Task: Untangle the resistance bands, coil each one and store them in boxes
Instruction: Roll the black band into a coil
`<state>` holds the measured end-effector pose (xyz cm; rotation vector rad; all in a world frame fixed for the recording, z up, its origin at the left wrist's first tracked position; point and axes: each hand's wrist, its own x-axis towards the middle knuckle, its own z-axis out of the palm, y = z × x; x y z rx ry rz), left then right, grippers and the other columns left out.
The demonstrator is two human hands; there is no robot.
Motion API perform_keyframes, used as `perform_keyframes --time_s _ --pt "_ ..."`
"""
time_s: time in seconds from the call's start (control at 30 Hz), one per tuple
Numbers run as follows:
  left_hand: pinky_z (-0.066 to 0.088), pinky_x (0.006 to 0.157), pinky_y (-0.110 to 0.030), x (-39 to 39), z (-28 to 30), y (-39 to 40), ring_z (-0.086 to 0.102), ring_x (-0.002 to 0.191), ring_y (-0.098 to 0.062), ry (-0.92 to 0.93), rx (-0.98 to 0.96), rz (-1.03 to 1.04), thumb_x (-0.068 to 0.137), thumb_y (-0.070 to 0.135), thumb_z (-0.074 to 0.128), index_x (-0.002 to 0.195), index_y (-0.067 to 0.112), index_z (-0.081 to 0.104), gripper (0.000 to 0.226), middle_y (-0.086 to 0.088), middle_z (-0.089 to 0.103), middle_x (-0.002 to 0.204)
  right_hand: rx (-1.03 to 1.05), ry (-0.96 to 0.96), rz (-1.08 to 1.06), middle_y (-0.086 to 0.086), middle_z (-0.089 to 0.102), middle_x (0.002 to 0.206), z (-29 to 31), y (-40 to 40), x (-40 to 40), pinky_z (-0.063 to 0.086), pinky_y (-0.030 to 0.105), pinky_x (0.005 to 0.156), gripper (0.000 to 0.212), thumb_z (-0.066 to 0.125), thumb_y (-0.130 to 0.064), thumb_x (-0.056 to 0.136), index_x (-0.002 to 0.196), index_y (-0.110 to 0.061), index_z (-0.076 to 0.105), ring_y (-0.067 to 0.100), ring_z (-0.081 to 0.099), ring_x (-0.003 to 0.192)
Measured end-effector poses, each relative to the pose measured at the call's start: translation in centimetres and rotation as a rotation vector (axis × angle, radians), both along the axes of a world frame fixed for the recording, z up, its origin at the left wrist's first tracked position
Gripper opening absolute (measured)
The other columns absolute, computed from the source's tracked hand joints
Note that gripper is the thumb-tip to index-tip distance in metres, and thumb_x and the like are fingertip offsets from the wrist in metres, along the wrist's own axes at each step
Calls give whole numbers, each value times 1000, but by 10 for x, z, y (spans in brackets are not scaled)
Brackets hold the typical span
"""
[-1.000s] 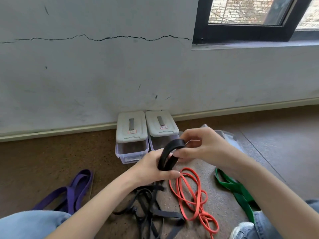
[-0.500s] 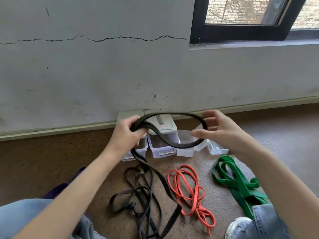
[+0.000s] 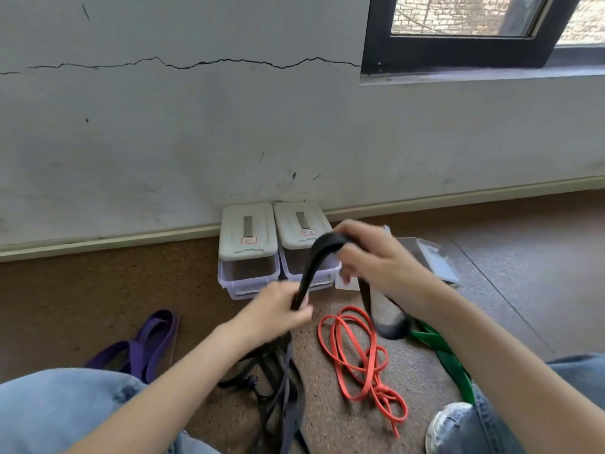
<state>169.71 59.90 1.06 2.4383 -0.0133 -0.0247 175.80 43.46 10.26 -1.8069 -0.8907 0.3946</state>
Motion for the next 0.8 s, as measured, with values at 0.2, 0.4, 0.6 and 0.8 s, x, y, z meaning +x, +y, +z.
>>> perform_keyframes --time_s 0.2,0.4,0.6,0.8 --pt "49 64 -21 7 22 8 57 54 -2 -10 -178 32 86 11 63 69 21 56 21 6 58 58 192 75 -201 -10 42 53 3 -19 18 40 24 57 16 45 -2 84 72 -11 50 9 40 50" --pt "38 43 -17 2 102 24 36 33 -4 -268 -717 150 85 3 60 78 9 59 9 8 38 37 -153 157 -232 0 63 101 -6 -28 27 50 26 84 48 79 -19 68 109 -16 53 14 61 94" --pt "37 43 -12 -7 90 -9 50 43 2 -84 -298 -46 77 0 65 64 23 58 28 15 54 47 -349 -72 172 -14 59 117 -9 -8 3 43 22 96 58 77 -40 68 119 -28 52 -3 53 109" --pt "48 58 -23 3 63 7 57 54 -7 -114 -218 31 80 8 66 66 22 58 22 4 58 59 -27 11 -1 1 61 66 -7 4 -2 48 40 70 7 56 -7 86 80 -4 60 22 57 64"
